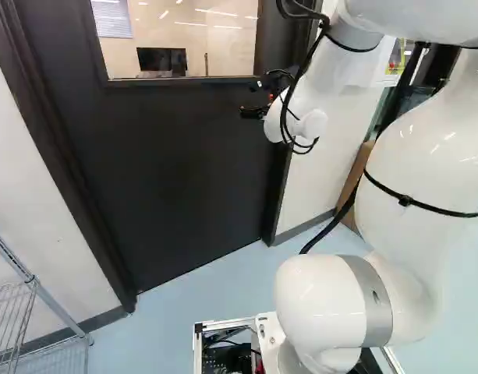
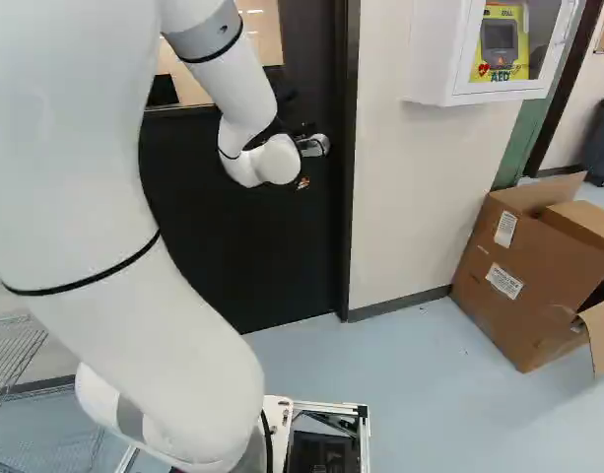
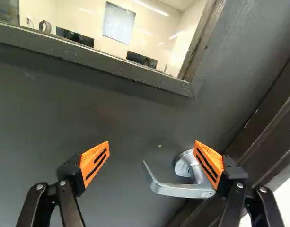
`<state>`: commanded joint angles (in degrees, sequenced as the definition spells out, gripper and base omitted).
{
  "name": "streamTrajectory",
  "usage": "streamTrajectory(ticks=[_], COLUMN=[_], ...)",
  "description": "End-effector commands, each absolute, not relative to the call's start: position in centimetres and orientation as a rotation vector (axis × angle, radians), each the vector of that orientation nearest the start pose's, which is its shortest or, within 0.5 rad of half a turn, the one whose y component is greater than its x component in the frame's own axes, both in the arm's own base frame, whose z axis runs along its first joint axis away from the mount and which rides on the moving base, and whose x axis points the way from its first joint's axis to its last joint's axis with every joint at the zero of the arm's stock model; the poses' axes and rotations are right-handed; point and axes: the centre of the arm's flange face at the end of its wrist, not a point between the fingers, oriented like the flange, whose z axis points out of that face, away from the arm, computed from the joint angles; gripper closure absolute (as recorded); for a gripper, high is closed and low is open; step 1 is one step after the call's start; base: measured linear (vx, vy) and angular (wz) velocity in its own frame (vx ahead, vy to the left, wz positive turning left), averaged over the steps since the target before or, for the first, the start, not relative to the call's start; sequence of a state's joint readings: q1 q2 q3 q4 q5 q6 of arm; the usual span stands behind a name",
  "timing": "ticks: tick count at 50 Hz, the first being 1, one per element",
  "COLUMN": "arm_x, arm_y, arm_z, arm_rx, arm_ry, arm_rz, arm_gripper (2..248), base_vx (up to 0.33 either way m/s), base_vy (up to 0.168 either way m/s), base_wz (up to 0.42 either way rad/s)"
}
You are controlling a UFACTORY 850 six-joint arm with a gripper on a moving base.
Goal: Open the door and move inside
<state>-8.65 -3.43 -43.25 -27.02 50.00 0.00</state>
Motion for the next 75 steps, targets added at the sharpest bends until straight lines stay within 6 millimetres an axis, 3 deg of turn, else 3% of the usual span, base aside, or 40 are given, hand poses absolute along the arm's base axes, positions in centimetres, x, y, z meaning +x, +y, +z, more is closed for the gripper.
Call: streamTrajectory(ticks=[75], arm_x=[49.9], arm_y=[-4.4], arm_z=[44.2], arm_rx=[-2.385], arm_ry=[-0.550], arm_rz=[-1.999], arm_gripper=[3], base_vx=[0.000], base_vy=[0.000], base_wz=[0.000])
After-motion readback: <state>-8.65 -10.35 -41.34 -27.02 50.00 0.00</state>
